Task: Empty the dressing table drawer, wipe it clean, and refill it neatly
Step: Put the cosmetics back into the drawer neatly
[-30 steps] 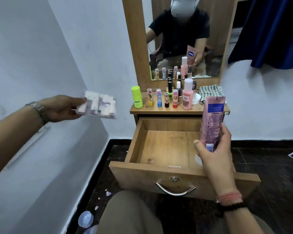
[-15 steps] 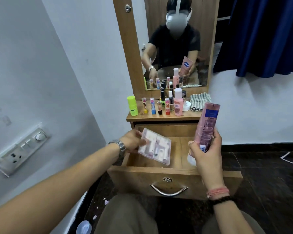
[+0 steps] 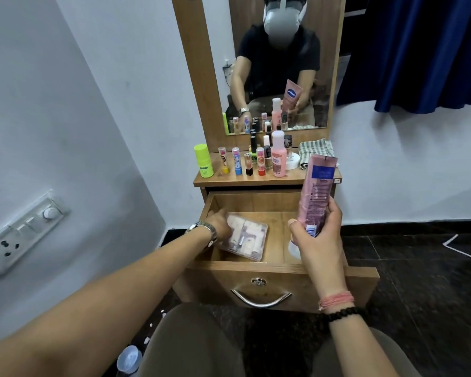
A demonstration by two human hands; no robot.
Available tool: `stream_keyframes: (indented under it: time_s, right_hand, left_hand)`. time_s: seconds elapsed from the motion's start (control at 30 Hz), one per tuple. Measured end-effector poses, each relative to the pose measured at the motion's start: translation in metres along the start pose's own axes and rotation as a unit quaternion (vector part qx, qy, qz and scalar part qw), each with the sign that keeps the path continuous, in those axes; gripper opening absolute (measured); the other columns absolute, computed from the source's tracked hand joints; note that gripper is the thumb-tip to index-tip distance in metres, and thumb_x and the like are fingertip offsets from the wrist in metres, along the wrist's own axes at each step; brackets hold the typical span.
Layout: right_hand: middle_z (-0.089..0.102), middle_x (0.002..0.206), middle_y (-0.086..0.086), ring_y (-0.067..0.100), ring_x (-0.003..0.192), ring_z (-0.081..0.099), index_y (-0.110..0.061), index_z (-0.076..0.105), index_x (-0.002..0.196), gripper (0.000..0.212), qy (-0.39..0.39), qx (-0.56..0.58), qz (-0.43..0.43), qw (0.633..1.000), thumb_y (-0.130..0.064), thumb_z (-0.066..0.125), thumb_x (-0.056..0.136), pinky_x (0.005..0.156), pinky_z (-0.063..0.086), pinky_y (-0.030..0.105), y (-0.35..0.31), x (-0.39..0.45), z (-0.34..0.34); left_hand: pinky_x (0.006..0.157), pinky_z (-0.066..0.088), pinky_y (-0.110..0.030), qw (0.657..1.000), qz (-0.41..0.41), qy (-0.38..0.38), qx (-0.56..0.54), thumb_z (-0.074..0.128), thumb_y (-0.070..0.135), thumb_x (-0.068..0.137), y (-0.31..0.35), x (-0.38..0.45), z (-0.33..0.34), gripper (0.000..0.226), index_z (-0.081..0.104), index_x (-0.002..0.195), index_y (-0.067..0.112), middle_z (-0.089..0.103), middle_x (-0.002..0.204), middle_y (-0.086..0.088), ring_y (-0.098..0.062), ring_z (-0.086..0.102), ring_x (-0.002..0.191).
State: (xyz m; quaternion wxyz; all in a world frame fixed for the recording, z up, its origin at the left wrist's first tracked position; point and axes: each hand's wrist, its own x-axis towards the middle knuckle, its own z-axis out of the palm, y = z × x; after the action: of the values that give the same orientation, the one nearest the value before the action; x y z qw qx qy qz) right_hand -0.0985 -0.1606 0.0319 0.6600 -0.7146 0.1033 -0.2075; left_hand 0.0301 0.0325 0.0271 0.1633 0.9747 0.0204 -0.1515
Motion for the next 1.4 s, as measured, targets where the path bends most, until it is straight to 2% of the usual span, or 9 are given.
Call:
stream_keyframes:
  time_s: [0.1,0.17,0.23,0.37,0.47,0.73,0.87,1.13,1.4]
  right_hand:
    - [0.052,0.122,-0.013,0.003,0.099,0.057,-0.042,0.024,0.141,0.075,-0.002,-0.004,0.006,1.0,-0.028,0.068,0.083,0.067,0.041,0.013,0.0,-0.001,-0.001]
    - [0.053,0.122,-0.013,0.004,0.099,0.058,-0.042,0.024,0.141,0.075,-0.005,-0.008,0.006,1.0,-0.029,0.068,0.083,0.067,0.04,0.013,-0.001,-0.001,0.0]
    - [0.054,0.121,-0.012,0.01,0.099,0.061,-0.042,0.024,0.141,0.075,-0.006,-0.012,0.006,1.0,-0.029,0.068,0.082,0.069,0.044,0.016,-0.001,-0.001,-0.001]
    - [0.055,0.121,-0.012,0.01,0.1,0.06,-0.043,0.024,0.14,0.075,-0.006,-0.013,0.005,1.0,-0.028,0.069,0.082,0.083,0.053,0.032,0.0,-0.001,-0.001]
    - [0.055,0.116,-0.015,0.009,0.097,0.061,-0.045,0.024,0.139,0.074,-0.006,-0.025,0.001,1.0,-0.029,0.069,0.081,0.079,0.051,0.028,-0.001,-0.002,-0.001]
    - [0.054,0.121,-0.012,0.009,0.099,0.061,-0.044,0.023,0.14,0.074,-0.013,-0.028,0.009,0.999,-0.03,0.068,0.082,0.068,0.042,0.015,-0.001,-0.003,-0.001]
    - [0.056,0.121,-0.01,0.013,0.099,0.062,-0.045,0.025,0.138,0.073,-0.014,-0.031,0.014,0.999,-0.031,0.069,0.081,0.067,0.041,0.015,-0.002,-0.003,0.0]
    - [0.055,0.121,-0.014,0.003,0.098,0.058,-0.046,0.024,0.138,0.074,-0.016,-0.04,0.018,0.999,-0.032,0.069,0.081,0.065,0.035,0.011,-0.005,-0.003,0.0]
    - [0.054,0.121,-0.015,0.003,0.099,0.058,-0.046,0.025,0.138,0.073,-0.021,-0.038,0.016,0.999,-0.031,0.069,0.081,0.069,0.039,0.013,-0.005,-0.004,0.0]
  left_hand:
    - [0.103,0.041,-0.041,0.999,0.011,-0.027,0.016,0.068,0.021,0.081,0.0,0.002,0.009,0.076,0.03,0.146,0.026,0.025,0.151,-0.012,-0.03,0.036,0.134]
    - [0.104,0.042,-0.041,0.998,0.039,-0.024,0.035,0.07,0.026,0.081,0.0,0.001,0.013,0.072,0.035,0.144,0.025,0.025,0.153,-0.01,-0.029,0.037,0.133]
    - [0.106,0.039,-0.042,0.992,0.103,-0.014,0.074,0.071,0.03,0.08,0.004,-0.004,0.017,0.075,0.033,0.145,0.028,0.023,0.154,-0.007,-0.029,0.034,0.136]
    - [0.112,0.029,-0.042,0.943,0.28,-0.054,0.173,0.07,0.032,0.083,0.018,-0.014,0.027,0.068,0.037,0.143,0.037,0.019,0.157,-0.001,-0.026,0.023,0.141]
    - [0.113,0.024,-0.031,0.914,0.334,-0.076,0.218,0.069,0.023,0.084,0.022,-0.013,0.033,0.06,0.045,0.138,0.036,0.015,0.158,-0.003,-0.023,0.019,0.144]
    - [0.106,0.038,-0.039,0.905,0.325,-0.053,0.269,0.071,0.018,0.081,0.025,-0.009,0.033,0.055,0.053,0.129,0.035,0.013,0.159,0.004,-0.028,0.032,0.138]
    - [0.104,0.037,-0.036,0.907,0.308,-0.041,0.286,0.07,0.019,0.082,0.019,-0.005,0.026,0.055,0.051,0.131,0.034,0.015,0.158,0.002,-0.028,0.036,0.135]
    - [0.103,0.038,-0.036,0.913,0.284,-0.033,0.292,0.065,0.014,0.087,0.016,0.004,0.021,0.057,0.045,0.137,0.034,0.015,0.159,0.001,-0.029,0.035,0.136]
    - [0.098,0.041,-0.034,0.913,0.29,-0.02,0.285,0.061,0.006,0.087,0.018,0.015,0.023,0.057,0.047,0.136,0.031,0.019,0.158,0.002,-0.028,0.039,0.133]
